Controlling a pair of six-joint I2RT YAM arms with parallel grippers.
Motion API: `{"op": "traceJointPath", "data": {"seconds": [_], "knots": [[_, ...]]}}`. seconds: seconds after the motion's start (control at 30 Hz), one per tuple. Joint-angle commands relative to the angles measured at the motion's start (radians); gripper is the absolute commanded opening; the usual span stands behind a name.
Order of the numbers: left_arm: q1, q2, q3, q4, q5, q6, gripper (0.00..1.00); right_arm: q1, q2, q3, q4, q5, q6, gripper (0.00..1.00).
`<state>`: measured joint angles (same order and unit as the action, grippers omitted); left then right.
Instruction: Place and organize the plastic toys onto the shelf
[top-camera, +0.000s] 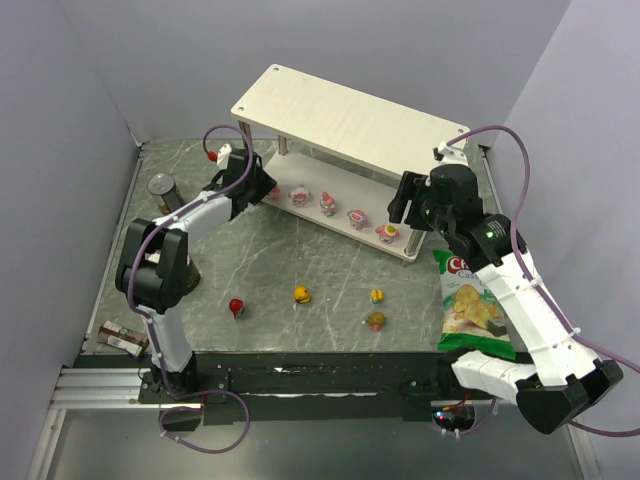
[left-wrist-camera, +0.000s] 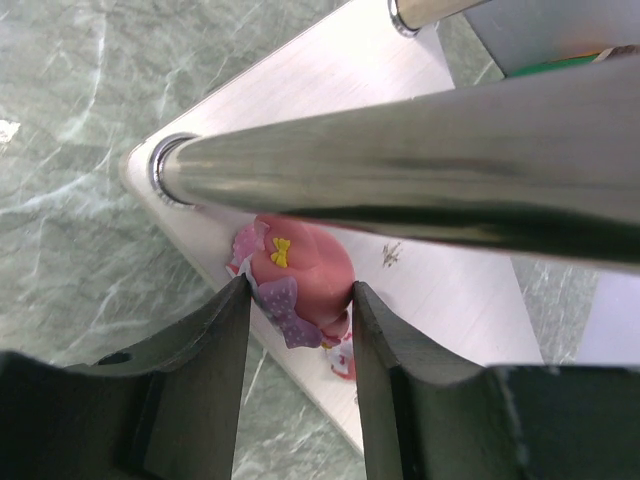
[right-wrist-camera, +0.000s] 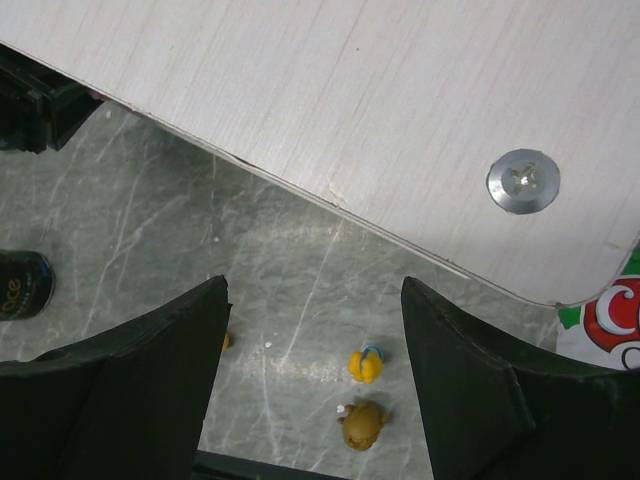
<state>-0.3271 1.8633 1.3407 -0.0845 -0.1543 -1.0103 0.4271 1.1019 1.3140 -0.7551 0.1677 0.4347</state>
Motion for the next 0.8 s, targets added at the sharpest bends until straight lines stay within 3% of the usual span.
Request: {"op": "traceJointPath", "data": {"seconds": [0.0,0.23,0.37,0.63,0.77], "knots": [[-0.007,0.022,0.014,0.071,-0.016,0.016,0.12,-0.011,-0.004,0.025,-0.004,0.026,-0.021,0.76],[-0.02,0.039,0.009,0.106,-0.03,0.019,0.16,-0.016,0.006,0.037,-0.007,0.032,-0.028,0.77],[-0.03,0.039,0.003,0.108,-0.042,0.021,0.36,-0.017,0.009,0.042,-0.006,0.032,-0.028,0.76],[-0.05,0.042,0.017,0.088,-0.099,0.016,0.49,-0.024,0.013,0.044,-0.003,0.024,-0.03,0.76],[-0.052,0.033,0.006,0.069,-0.116,0.015,0.61,-0.027,0.013,0.041,-0.004,0.024,-0.031,0.76]]}}
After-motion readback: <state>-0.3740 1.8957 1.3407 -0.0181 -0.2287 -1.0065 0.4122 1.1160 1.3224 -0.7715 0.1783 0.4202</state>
